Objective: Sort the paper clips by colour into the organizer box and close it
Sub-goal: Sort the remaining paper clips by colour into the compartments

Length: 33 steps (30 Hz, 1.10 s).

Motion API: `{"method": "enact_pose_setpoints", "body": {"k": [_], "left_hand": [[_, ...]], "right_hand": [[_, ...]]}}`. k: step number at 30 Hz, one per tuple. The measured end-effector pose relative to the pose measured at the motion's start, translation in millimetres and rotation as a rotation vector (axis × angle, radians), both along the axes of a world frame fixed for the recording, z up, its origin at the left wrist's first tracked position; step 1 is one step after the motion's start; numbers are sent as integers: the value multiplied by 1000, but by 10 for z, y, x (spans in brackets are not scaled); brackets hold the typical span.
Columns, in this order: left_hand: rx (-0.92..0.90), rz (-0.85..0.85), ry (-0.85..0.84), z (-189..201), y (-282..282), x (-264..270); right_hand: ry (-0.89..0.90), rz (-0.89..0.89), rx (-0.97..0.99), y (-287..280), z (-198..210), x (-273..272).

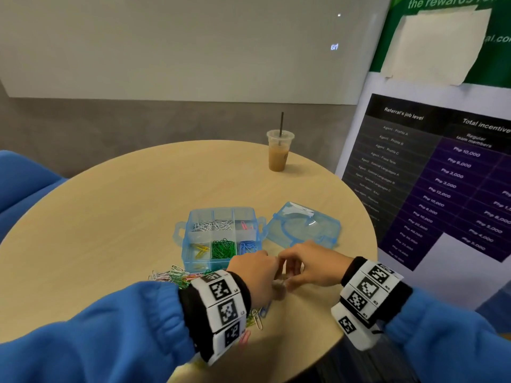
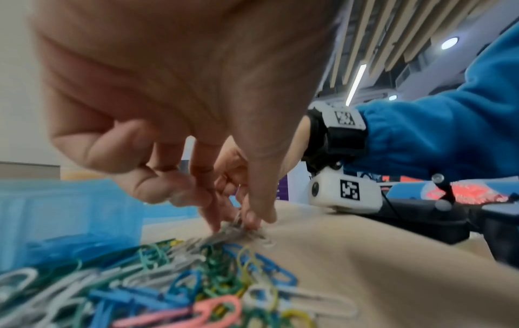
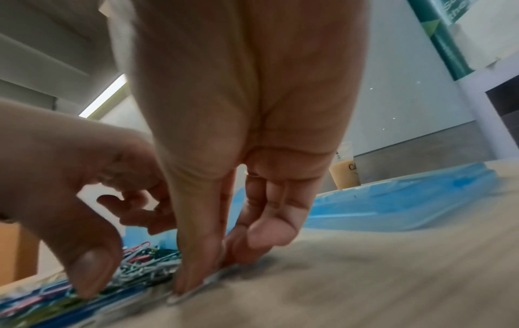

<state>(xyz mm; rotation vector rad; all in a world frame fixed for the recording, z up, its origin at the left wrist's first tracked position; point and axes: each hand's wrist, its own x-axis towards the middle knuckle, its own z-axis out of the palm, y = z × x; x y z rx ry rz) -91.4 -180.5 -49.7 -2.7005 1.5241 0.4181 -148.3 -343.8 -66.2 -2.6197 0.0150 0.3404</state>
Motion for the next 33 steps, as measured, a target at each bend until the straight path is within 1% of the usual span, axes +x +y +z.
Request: {"method": "enact_pose_setpoints", "body": {"k": [4, 7, 11, 14, 17, 20, 22, 25, 26, 28, 31, 33], "left_hand": [[56, 4, -64, -29, -120, -25], [86, -11, -96, -61, -126, -33], [82, -15, -84, -96, -129, -21], [85, -25, -49, -123, -149, 2], [82, -68, -42, -129, -157, 24], [89, -152, -94, -133, -174, 13], [124, -197, -133, -125, -188, -1], [184, -234, -134, -116, -218, 17], [197, -244, -129, -113, -222, 34], [212, -262, -118, -110, -221, 58], [227, -286, -112, -102, -220, 66], [224, -299, -115, -101, -227, 76]], "right_hand": [[15, 2, -35, -20, -40, 22], [33, 39, -104, -38, -45, 2], [87, 83, -161, -19, -77, -80], [76, 107, -181, 9, -79, -152], [28, 89, -158, -7, -69, -181], [-26, 73, -128, -26, -94, -193], [-68, 50, -98, -32, -97, -202], [-121, -9, -23, -84, -8, -216], [-119, -15, -17, -107, 27, -221], [-64, 11, -71, -131, 61, -237], [17, 43, -145, -89, 5, -271], [12, 54, -174, -47, -40, -287]]}}
